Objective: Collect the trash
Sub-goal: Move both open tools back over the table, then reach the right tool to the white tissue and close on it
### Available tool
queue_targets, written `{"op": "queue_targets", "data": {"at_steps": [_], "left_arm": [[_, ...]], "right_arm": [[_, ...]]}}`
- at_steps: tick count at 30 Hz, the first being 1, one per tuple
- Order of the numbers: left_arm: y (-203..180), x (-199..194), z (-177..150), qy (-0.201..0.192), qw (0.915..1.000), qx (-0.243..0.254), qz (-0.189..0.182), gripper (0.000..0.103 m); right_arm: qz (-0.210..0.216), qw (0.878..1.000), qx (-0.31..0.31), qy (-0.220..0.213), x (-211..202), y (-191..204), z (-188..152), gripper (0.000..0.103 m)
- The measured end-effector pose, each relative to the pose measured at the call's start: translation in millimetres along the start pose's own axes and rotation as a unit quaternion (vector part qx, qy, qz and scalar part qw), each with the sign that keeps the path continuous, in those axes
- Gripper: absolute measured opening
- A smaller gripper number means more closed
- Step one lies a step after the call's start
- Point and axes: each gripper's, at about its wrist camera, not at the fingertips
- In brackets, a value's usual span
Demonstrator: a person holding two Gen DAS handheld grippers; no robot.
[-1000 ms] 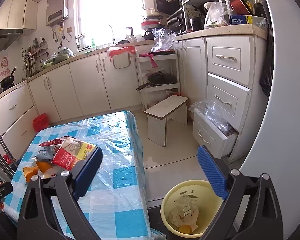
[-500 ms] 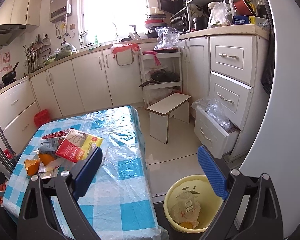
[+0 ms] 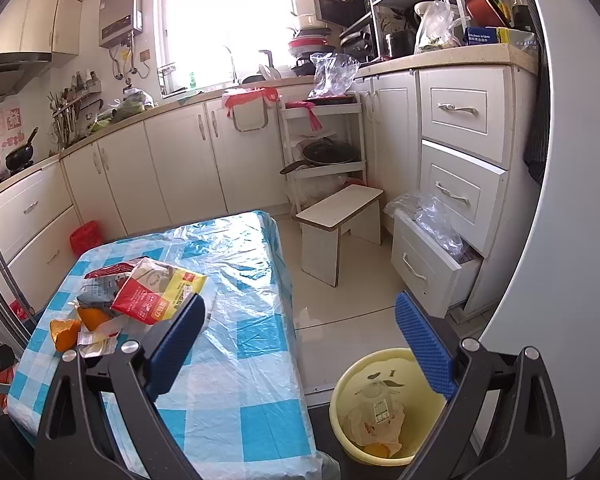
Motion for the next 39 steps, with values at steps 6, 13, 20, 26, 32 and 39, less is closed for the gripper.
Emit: {"op": "queue_targets", "data": {"at_steps": [6, 13, 20, 26, 32, 39], "left_arm": [[2.1, 3.5, 0.9, 0.002, 1.0, -0.005, 0.002, 0.094], [7.9, 7.1, 0.9, 0.003, 0.9999, -0.011, 0.003, 0.094], [24.3, 10.0, -1.6, 0.002, 0.9996, -0.025, 0.017, 0.094], [49.8, 21.0, -6.0, 0.014, 0.998, -0.051, 0.034, 0.094], [74.3, 28.1, -5.2, 0.017, 0.9957, -0.079, 0.045, 0.094], [101.4, 45.8, -4.9, 0.027, 0.9931, -0.101, 0.052, 0.094]], "right_arm": [[0.002, 1.0, -0.002, 0.004, 3.3, 1.8, -0.8, 0.092], [0.005, 1.0, -0.006, 0.008, 5.0, 4.3, -1.3, 0.092], [0.01, 1.0, -0.011, 0.005, 2.5, 8.7, -1.7, 0.092], [0.015, 1.0, -0.02, -0.002, 0.1, 12.0, -1.2, 0.092], [0.027, 0.999, -0.025, 0.004, 4.1, 17.9, -2.5, 0.092], [0.06, 0.997, -0.041, 0.024, 12.5, 35.3, -5.8, 0.092]]}}
Point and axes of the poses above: each gripper's, at about its wrist camera, not at the fingertips, and x roughly the way its jaws point, y to its left, z to its top, and after that the axes turned 2 degrees about -x, right-handed
